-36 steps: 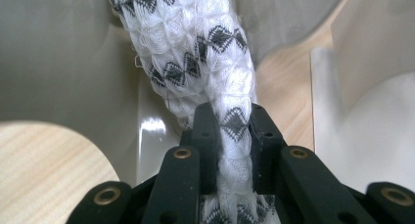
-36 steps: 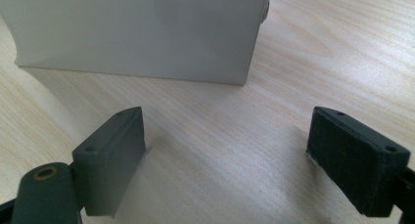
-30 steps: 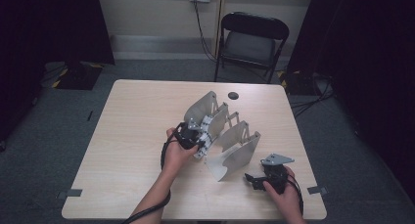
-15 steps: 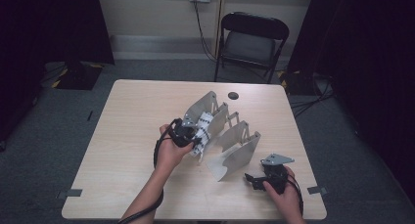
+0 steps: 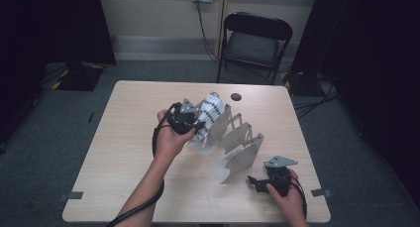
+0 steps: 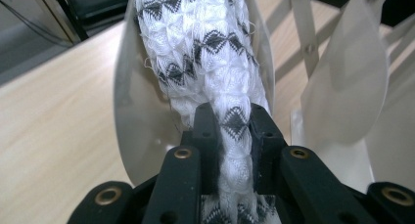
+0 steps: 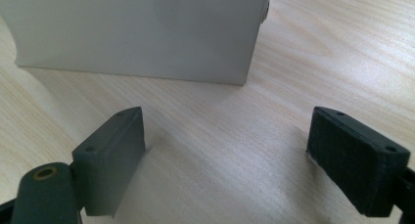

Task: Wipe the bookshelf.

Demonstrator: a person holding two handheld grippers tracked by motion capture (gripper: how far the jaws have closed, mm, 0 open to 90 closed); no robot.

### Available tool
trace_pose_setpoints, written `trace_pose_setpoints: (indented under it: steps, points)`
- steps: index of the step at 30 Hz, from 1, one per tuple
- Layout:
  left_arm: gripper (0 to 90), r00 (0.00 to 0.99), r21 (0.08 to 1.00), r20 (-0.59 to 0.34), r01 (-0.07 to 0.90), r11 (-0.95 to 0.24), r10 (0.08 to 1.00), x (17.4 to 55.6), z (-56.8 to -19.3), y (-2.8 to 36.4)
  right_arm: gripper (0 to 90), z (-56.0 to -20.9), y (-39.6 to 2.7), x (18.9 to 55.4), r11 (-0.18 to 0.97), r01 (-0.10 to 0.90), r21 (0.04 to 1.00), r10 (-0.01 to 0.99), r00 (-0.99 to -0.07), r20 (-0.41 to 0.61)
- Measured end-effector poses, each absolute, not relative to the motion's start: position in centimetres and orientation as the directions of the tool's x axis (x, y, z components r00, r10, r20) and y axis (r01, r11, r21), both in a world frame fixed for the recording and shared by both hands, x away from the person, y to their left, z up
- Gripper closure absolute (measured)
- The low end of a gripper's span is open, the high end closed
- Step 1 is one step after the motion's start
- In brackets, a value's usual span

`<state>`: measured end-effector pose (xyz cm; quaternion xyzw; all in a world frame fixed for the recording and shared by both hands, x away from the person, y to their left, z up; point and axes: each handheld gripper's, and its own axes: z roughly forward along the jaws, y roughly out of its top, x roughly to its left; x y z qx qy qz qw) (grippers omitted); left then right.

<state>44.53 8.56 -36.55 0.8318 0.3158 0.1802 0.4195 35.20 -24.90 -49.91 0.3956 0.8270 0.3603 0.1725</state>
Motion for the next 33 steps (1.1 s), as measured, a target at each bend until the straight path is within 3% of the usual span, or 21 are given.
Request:
trace_pose_setpoints:
  steps: [33]
  points:
    - [77.3, 0.75, 0.748, -0.008, 0.443, -0.495, 0.661, 45.8, -42.8, 6.6, 13.6, -49.9, -24.9, 35.2, 0.427, 0.53, 0.732, 0.779, -0.628, 0.0]
